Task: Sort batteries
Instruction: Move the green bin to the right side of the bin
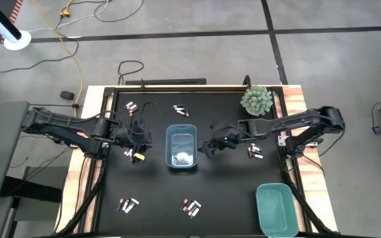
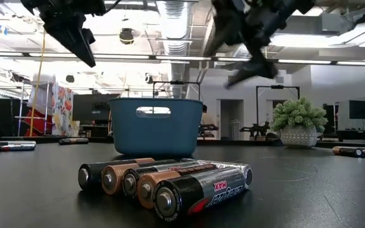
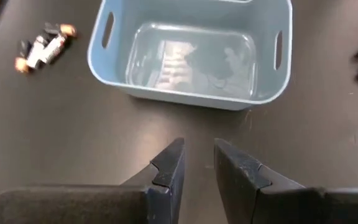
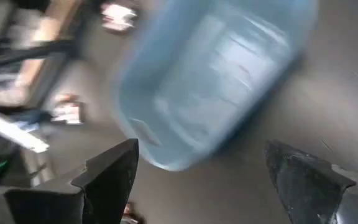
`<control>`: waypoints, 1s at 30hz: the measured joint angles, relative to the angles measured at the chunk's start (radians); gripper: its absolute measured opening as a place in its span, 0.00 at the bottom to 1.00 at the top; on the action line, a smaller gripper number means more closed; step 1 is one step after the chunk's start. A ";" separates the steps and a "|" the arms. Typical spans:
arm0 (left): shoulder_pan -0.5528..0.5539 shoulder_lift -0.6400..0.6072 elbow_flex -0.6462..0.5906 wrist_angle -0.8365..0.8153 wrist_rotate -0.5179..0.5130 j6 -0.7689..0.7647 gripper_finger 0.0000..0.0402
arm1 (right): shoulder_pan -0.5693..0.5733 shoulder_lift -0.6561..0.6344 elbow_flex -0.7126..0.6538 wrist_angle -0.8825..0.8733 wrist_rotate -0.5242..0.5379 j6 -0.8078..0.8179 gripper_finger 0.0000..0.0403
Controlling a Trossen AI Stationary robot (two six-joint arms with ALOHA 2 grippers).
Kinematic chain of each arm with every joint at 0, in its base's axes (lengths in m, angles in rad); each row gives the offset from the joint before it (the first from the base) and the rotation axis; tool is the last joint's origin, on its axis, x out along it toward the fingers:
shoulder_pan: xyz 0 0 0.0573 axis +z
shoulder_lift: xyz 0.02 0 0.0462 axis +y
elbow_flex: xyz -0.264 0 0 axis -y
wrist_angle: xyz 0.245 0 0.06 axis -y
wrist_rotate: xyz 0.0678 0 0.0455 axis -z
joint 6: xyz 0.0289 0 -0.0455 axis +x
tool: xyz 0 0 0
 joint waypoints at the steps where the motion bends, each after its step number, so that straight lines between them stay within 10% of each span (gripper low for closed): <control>1: 0.000 0.000 0.000 0.014 -0.006 0.015 0.20 | -0.004 0.009 0.021 -0.081 0.000 0.036 0.90; 9: 0.016 0.015 -0.027 0.153 -0.017 0.130 0.20 | 0.051 -0.031 0.178 -0.623 0.001 0.253 0.90; 30: 0.052 0.015 -0.027 0.222 0.000 -0.021 0.20 | 0.696 -0.124 0.188 -1.100 0.052 1.248 0.90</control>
